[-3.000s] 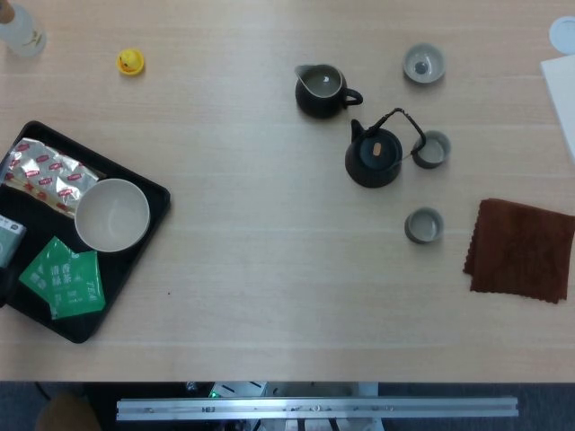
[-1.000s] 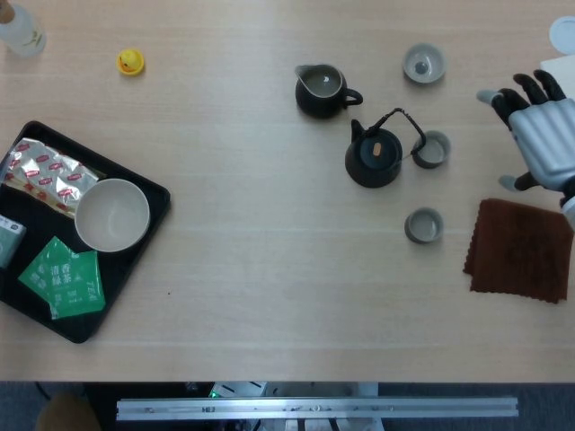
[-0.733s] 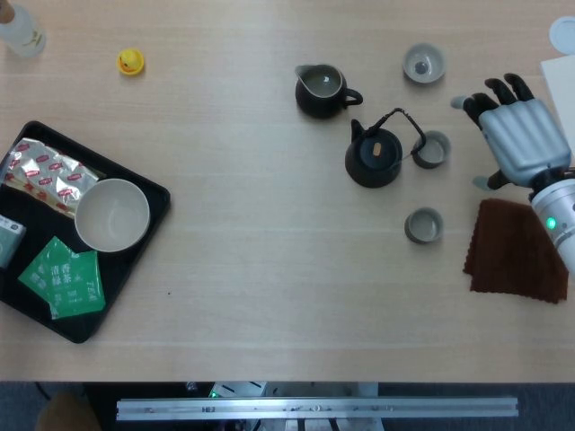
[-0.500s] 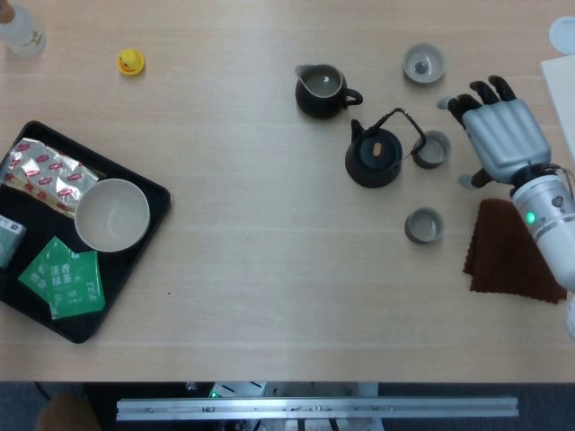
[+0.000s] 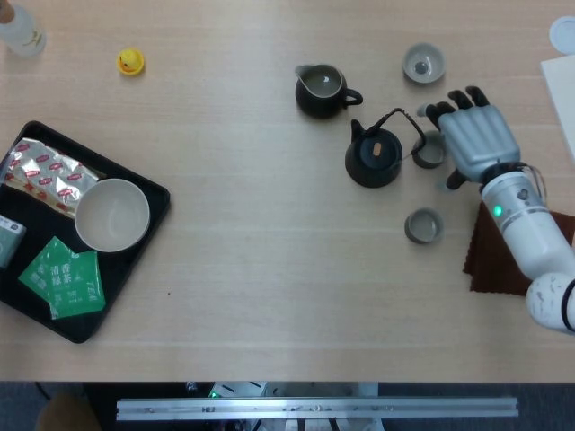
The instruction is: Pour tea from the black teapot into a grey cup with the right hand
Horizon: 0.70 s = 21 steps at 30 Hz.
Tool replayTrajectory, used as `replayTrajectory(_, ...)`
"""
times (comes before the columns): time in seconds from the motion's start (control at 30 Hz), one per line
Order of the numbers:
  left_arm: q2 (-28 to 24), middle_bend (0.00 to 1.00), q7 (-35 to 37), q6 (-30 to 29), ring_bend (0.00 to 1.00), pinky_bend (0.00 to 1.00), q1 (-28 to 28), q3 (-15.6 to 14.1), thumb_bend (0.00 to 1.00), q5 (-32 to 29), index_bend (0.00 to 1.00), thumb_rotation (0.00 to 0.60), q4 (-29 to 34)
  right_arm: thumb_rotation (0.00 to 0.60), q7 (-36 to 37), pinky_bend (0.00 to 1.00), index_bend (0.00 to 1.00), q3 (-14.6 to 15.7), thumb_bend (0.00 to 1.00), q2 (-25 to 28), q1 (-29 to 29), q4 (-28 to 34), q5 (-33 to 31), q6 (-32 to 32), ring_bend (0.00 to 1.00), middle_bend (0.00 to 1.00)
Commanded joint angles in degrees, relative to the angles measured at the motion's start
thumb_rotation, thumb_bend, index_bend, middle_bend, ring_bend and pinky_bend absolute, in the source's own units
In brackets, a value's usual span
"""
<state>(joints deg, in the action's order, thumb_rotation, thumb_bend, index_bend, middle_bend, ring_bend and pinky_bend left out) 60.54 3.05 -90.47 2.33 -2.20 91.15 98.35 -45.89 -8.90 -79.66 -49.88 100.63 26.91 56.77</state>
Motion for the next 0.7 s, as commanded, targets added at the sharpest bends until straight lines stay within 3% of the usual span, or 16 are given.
replayTrajectory(0.03, 0.0, 0.11, 0.2, -0.1, 0.03, 0.01, 0.1, 0.0, 0.29, -0.1, 0.07, 0.600, -0.2, 0.598, -0.8, 0.06, 0.20, 1.0, 0.00, -1.3, -1.2, -0.4, -0.5, 0.1, 0.09, 0.26)
replayTrajectory(0.7, 0.2, 0.11, 1.5, -0.4, 0.03, 0.01, 0.6, 0.1, 0.29, -0.8, 0.07, 0.600, -1.5, 0.598, 0.4, 0.06, 0.20, 8.9, 0.00, 1.2, 0.5, 5.5, 6.2, 2.5, 0.10, 0.26)
